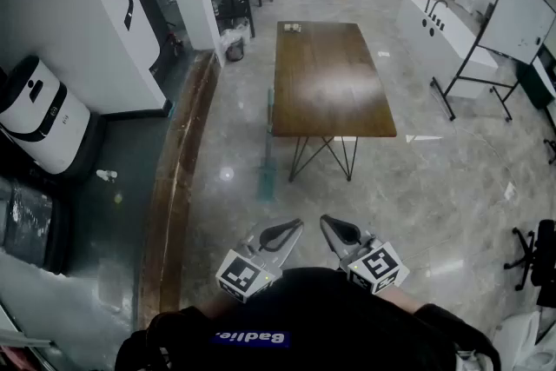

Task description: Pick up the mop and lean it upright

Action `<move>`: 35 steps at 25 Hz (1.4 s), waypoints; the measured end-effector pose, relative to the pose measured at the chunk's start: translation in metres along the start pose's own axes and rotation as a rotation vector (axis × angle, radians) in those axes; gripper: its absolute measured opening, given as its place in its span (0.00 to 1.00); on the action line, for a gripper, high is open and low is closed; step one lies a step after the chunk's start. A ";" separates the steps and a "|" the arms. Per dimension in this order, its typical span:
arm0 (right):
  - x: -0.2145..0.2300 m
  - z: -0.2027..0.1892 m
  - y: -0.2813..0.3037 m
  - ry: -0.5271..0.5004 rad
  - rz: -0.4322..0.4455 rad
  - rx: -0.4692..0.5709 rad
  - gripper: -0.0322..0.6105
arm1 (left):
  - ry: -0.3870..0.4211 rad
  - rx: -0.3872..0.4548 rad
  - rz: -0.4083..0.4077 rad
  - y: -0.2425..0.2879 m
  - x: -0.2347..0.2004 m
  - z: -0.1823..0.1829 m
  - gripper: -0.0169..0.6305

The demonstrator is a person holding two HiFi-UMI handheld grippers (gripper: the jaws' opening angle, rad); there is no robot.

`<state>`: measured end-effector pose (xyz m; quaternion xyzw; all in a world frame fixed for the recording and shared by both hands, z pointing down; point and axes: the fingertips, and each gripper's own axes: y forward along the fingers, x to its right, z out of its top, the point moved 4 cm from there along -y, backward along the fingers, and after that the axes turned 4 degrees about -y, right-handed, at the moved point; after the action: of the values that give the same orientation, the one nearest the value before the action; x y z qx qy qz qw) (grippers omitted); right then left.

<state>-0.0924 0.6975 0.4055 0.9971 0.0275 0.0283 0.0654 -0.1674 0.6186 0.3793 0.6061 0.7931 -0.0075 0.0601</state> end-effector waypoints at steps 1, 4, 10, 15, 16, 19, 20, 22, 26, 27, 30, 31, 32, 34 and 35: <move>-0.001 0.001 0.001 0.003 0.000 -0.004 0.05 | 0.001 -0.001 -0.002 0.000 0.000 0.000 0.09; -0.003 0.003 0.002 0.008 -0.001 -0.013 0.05 | 0.002 0.001 -0.002 0.000 -0.001 -0.001 0.09; 0.002 0.004 0.001 0.037 -0.013 0.011 0.06 | 0.001 0.003 0.001 0.001 -0.003 -0.004 0.09; 0.009 0.000 0.000 0.055 -0.030 0.019 0.06 | -0.020 -0.005 0.015 0.005 -0.005 -0.004 0.09; 0.011 -0.001 -0.001 0.055 -0.030 0.021 0.06 | -0.019 -0.008 0.017 0.007 -0.006 -0.004 0.09; 0.019 -0.003 -0.005 0.066 -0.029 0.024 0.06 | -0.016 -0.030 0.020 0.014 -0.003 -0.008 0.09; 0.022 -0.003 -0.006 0.074 -0.028 0.024 0.06 | -0.015 -0.033 0.022 0.018 -0.001 -0.008 0.09; 0.028 -0.002 -0.010 0.086 -0.026 0.026 0.06 | -0.011 -0.036 0.026 0.025 0.002 -0.008 0.09; 0.045 -0.007 -0.020 0.098 -0.012 0.032 0.06 | -0.006 -0.052 0.042 0.042 0.009 -0.010 0.09; 0.049 -0.009 -0.023 0.103 -0.006 0.032 0.06 | -0.010 -0.053 0.050 0.047 0.012 -0.009 0.09; 0.064 -0.013 -0.031 0.118 0.014 0.031 0.06 | -0.020 -0.048 0.082 0.062 0.018 -0.008 0.11; 0.068 -0.015 -0.033 0.122 0.024 0.029 0.06 | -0.030 -0.046 0.094 0.067 0.019 -0.006 0.12; 0.071 -0.017 -0.034 0.124 0.035 0.027 0.06 | -0.035 -0.046 0.105 0.072 0.021 -0.005 0.12; 0.079 -0.024 -0.036 0.124 0.060 0.019 0.06 | -0.033 -0.048 0.124 0.081 0.024 -0.010 0.15; 0.082 -0.028 -0.037 0.126 0.071 0.012 0.06 | -0.036 -0.051 0.133 0.085 0.025 -0.013 0.16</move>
<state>-0.0146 0.7426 0.4328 0.9940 -0.0038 0.0934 0.0565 -0.0932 0.6661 0.3945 0.6557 0.7497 0.0057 0.0899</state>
